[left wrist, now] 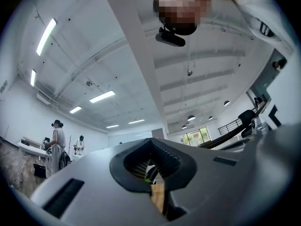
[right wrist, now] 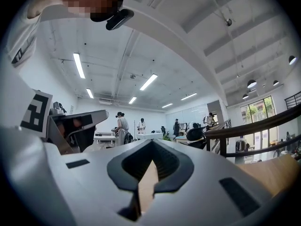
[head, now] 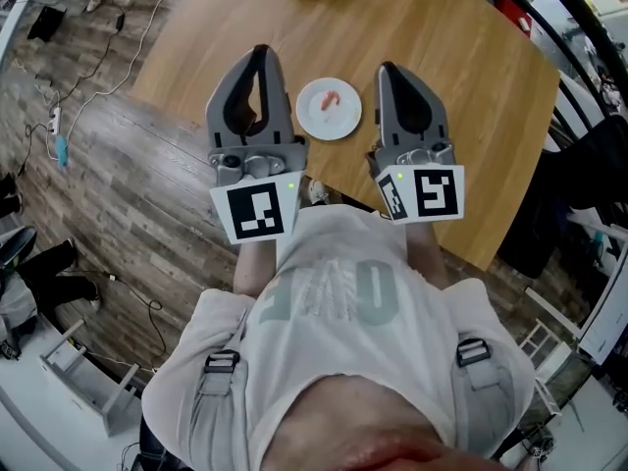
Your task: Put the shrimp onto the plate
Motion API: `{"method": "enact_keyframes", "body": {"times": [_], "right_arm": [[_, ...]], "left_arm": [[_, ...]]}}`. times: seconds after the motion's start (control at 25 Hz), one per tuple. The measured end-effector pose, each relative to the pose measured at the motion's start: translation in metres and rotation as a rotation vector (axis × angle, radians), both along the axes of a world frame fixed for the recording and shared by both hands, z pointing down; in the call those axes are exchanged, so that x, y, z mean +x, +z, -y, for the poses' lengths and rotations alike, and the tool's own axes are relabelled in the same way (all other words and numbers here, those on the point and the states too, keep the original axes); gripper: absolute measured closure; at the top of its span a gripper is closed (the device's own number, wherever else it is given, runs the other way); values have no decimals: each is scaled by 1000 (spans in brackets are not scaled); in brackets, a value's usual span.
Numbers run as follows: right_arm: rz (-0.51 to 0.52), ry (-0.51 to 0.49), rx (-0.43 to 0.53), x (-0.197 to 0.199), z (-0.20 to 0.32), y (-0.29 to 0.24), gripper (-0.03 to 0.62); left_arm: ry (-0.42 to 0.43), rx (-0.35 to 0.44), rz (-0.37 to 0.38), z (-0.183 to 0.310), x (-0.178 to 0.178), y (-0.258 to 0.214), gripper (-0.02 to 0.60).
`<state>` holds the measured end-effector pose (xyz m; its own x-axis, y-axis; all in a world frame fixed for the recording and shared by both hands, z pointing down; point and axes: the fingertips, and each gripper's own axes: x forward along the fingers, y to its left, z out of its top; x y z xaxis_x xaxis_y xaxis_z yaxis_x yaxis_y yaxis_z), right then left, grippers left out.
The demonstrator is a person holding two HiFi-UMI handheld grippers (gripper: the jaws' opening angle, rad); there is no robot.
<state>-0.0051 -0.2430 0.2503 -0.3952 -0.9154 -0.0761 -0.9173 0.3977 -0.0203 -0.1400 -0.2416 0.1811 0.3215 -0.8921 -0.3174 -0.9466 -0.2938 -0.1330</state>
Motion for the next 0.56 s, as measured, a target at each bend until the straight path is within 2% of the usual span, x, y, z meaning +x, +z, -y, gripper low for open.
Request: {"method": "enact_keyframes", "body": {"times": [0.2, 0.36, 0.56], "right_arm": [[-4, 12, 2, 4, -1, -1, 576], [30, 1, 12, 8, -4, -7, 576], [-15, 13, 12, 10, -1, -3, 576]], "left_arm": [[17, 10, 6, -1, 8, -2, 572], [19, 20, 2, -1, 13, -4, 572], [29, 19, 7, 1, 18, -4, 572]]}}
